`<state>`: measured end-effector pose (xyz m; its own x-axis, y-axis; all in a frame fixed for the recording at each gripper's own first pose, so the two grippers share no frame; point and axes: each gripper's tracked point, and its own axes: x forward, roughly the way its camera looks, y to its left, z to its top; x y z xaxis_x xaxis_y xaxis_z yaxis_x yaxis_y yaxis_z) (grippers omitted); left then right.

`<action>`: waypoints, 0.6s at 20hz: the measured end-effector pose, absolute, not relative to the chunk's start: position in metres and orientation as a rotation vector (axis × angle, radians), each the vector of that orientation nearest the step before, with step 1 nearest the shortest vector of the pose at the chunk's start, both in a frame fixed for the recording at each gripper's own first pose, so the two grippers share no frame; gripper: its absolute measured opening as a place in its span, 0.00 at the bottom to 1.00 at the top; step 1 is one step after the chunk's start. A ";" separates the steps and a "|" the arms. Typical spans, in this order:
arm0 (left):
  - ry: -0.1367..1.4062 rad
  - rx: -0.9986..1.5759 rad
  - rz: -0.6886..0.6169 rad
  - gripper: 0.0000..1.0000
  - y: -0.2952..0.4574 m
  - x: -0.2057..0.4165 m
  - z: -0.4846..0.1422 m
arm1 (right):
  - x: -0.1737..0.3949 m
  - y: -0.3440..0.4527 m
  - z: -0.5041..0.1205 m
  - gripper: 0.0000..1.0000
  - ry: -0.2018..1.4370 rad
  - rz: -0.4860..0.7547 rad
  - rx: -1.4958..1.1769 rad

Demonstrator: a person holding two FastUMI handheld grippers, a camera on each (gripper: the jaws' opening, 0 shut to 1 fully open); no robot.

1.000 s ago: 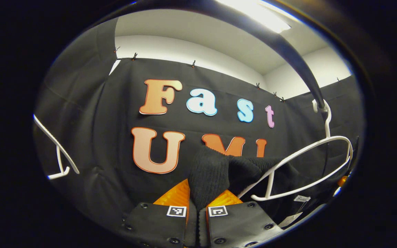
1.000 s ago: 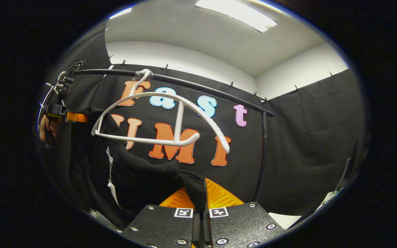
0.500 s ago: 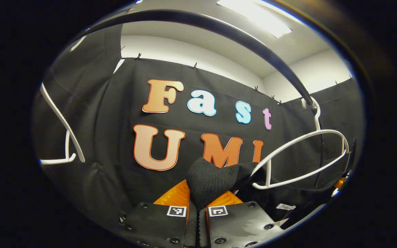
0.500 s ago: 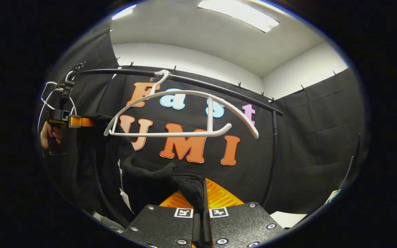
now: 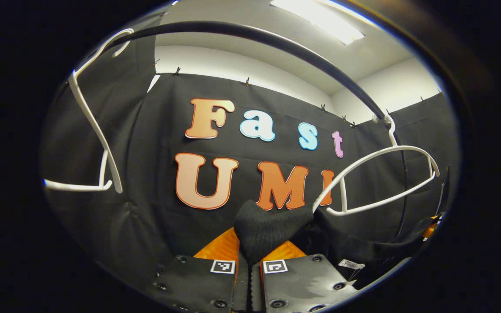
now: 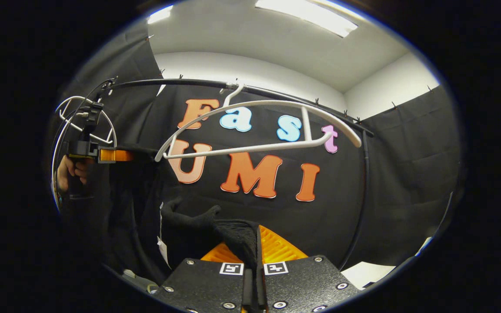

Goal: Grasp the clothes on the hanger with both hands and then place them into the laundry hamper below.

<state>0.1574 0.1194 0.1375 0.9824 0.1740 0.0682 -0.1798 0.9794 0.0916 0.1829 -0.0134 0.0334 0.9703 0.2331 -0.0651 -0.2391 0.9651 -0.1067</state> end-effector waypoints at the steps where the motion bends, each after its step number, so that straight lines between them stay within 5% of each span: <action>1: -0.058 0.097 0.178 0.10 0.122 0.155 0.134 | 0.181 -0.009 0.029 0.02 0.058 0.247 -0.115; 12: -0.001 0.060 0.026 0.09 0.065 0.127 0.072 | 0.154 0.041 -0.016 0.03 0.090 0.316 -0.075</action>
